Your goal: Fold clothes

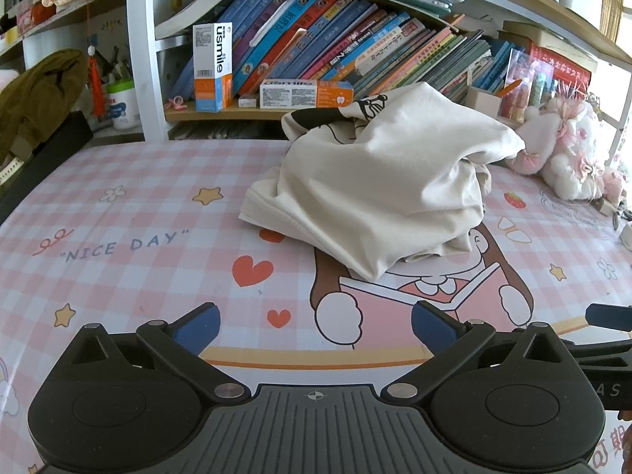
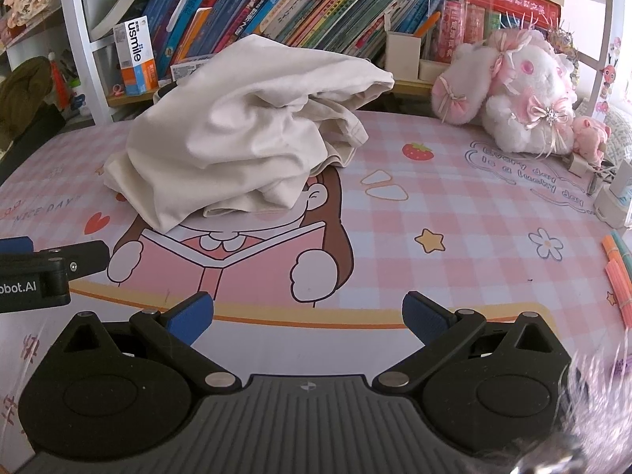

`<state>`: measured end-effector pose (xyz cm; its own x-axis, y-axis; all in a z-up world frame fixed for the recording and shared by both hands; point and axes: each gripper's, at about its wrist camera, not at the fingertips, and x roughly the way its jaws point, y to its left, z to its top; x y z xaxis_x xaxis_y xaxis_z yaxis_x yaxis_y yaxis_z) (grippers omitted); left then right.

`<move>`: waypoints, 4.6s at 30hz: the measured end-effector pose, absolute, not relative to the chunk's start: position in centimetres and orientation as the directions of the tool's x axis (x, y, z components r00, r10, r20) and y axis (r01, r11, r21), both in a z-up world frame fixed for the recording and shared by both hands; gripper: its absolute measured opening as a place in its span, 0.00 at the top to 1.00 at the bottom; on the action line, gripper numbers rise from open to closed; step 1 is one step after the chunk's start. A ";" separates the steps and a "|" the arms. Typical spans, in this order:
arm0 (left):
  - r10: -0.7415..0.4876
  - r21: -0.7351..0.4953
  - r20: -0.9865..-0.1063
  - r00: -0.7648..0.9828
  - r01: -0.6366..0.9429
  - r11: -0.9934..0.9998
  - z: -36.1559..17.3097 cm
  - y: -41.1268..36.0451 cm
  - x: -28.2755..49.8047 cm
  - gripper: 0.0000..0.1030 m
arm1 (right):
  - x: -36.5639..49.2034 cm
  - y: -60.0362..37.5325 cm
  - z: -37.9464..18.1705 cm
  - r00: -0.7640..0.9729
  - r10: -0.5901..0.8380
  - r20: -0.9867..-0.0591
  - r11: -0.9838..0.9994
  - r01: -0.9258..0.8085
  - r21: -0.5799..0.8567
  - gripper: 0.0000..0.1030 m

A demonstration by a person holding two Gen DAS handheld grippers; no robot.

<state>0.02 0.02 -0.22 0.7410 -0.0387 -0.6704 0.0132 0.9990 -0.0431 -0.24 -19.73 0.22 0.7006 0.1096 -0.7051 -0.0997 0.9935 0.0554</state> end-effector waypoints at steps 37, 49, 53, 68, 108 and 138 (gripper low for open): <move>-0.049 -0.063 -0.683 0.728 0.009 0.998 -0.5 0.2 0.3 0.00 | 0.0 -19.6 0.0 0.699 0.107 -0.707 0.993 -0.106 0.045 0.00; -0.052 -0.063 -0.686 0.726 0.012 0.998 -0.6 0.2 0.3 0.00 | 0.0 -19.5 -0.1 0.699 0.106 -0.707 0.993 -0.105 0.046 0.00; -0.055 -0.064 -0.686 0.725 0.015 0.998 -0.6 0.2 0.3 0.00 | 0.0 -19.5 -0.1 0.699 0.106 -0.708 0.993 -0.105 0.046 0.00; -0.060 -0.067 -0.689 0.723 0.019 0.998 -0.5 0.2 0.2 0.00 | -0.2 -19.6 -0.1 0.699 0.106 -0.708 0.994 -0.100 0.050 0.00; -0.059 -0.041 -0.652 0.756 0.043 0.998 -0.8 -0.1 0.0 0.00 | 0.1 -19.8 -0.9 0.678 0.074 -0.731 0.997 -0.070 0.036 0.00; -0.069 -0.048 -0.632 0.772 0.049 0.998 -0.3 0.0 -0.4 0.00 | -0.2 -19.8 -0.6 0.685 0.086 -0.724 0.996 -0.076 0.046 0.00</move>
<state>-0.44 0.01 -0.28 0.7719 -0.0686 -0.6321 0.0489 0.9976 -0.0485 -0.20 -19.83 -0.62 0.6849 0.0861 -0.7236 -0.0764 0.9960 0.0462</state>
